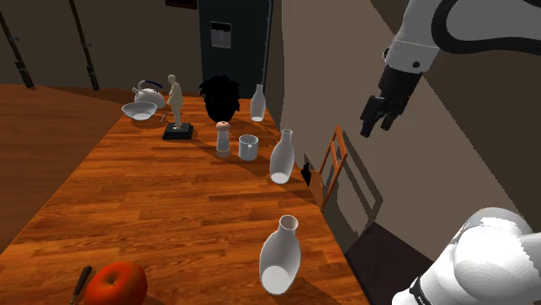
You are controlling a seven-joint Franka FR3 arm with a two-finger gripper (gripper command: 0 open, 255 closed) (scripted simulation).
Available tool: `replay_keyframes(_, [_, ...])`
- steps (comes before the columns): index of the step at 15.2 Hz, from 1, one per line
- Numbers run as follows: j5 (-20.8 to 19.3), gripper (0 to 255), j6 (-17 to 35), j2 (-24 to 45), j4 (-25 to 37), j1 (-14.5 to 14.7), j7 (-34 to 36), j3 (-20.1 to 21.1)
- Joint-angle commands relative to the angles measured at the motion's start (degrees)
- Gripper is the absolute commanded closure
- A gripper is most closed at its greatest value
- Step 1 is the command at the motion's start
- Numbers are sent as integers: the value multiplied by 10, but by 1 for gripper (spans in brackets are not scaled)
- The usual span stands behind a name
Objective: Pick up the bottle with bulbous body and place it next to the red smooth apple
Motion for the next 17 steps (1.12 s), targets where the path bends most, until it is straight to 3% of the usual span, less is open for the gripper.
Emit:
replay_keyframes(1, [0,0,0,0,0,0,0,0])
replay_keyframes(9, [-9,0,127,143,25,-6,-8,-10])
replay_keyframes(17, [-14,0,222,303,101,-11,-16,-19])
